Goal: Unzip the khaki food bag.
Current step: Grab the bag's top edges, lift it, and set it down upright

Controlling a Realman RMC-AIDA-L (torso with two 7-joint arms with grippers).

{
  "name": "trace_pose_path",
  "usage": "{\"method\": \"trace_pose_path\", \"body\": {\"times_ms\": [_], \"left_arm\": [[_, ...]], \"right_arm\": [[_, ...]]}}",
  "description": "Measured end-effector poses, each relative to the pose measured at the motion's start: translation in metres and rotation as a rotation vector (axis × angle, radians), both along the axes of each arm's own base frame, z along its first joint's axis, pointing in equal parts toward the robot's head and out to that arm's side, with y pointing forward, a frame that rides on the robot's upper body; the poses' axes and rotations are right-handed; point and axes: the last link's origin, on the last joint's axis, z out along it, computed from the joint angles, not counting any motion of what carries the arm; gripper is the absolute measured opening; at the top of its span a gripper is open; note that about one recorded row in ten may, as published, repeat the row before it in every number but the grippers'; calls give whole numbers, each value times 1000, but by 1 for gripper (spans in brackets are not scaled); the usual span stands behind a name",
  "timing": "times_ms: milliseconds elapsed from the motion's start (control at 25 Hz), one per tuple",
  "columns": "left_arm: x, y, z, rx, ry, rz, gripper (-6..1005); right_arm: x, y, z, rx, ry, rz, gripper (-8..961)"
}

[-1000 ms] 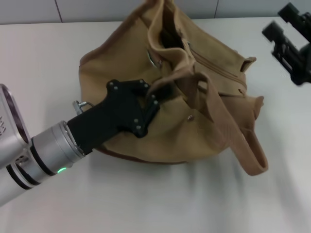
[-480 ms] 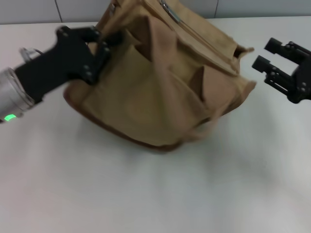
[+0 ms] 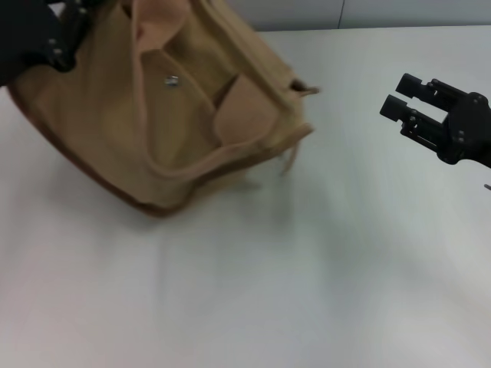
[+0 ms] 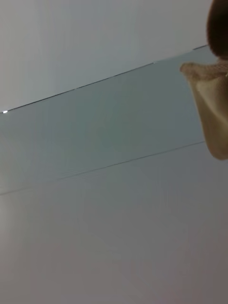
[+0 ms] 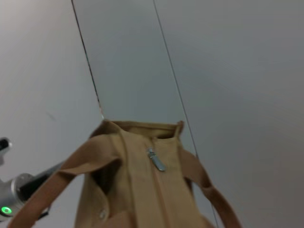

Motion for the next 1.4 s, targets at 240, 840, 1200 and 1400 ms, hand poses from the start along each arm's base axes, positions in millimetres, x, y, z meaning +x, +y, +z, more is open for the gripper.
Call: {"method": "trace_pose_path", "body": {"times_ms": [240,840,1200,1400], "left_arm": [[4,-8,-12,-59,36,-46,61],[29,-43,-119,-314,55,-190,61],[32,-44,-125,-338,45,-185,61],[31,-46,-128,-347,39,-175,61]], "right_arm": [[5,-2,-1,12,-5,-21,552],[-5,-33,-56,411,-216,205,548],[-26,-29,-103,592,-408,188,547],[-34,-32,-110,602,-417,214,547]]}}
